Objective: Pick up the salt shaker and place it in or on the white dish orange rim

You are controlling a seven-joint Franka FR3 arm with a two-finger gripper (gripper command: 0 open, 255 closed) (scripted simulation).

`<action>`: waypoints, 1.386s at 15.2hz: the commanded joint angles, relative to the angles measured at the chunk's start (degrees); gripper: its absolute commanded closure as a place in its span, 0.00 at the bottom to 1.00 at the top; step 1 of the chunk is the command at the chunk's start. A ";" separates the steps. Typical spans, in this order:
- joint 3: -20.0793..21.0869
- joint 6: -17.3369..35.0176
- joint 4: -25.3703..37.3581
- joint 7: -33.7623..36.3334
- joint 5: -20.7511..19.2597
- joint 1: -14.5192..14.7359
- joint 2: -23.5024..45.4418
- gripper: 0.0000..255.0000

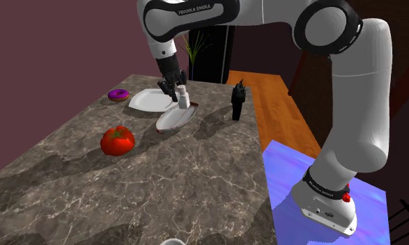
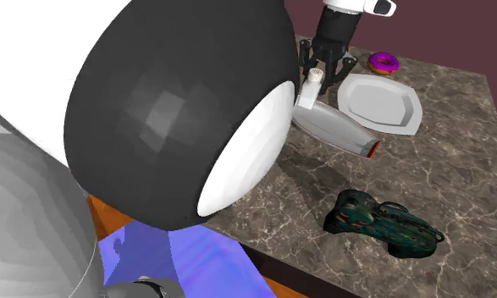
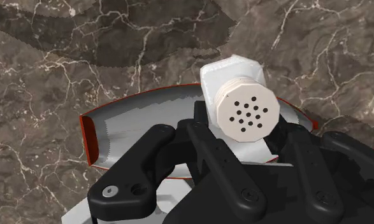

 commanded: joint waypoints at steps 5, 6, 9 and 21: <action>-2.08 -9.61 26.61 -4.17 -2.87 0.71 16.79 1.00; -2.07 -8.67 25.40 -4.08 -2.83 0.59 16.54 1.00; -2.03 -5.98 22.14 -3.84 -2.76 0.26 15.99 1.00; -2.02 1.11 14.82 -3.21 -2.81 -0.40 15.84 1.00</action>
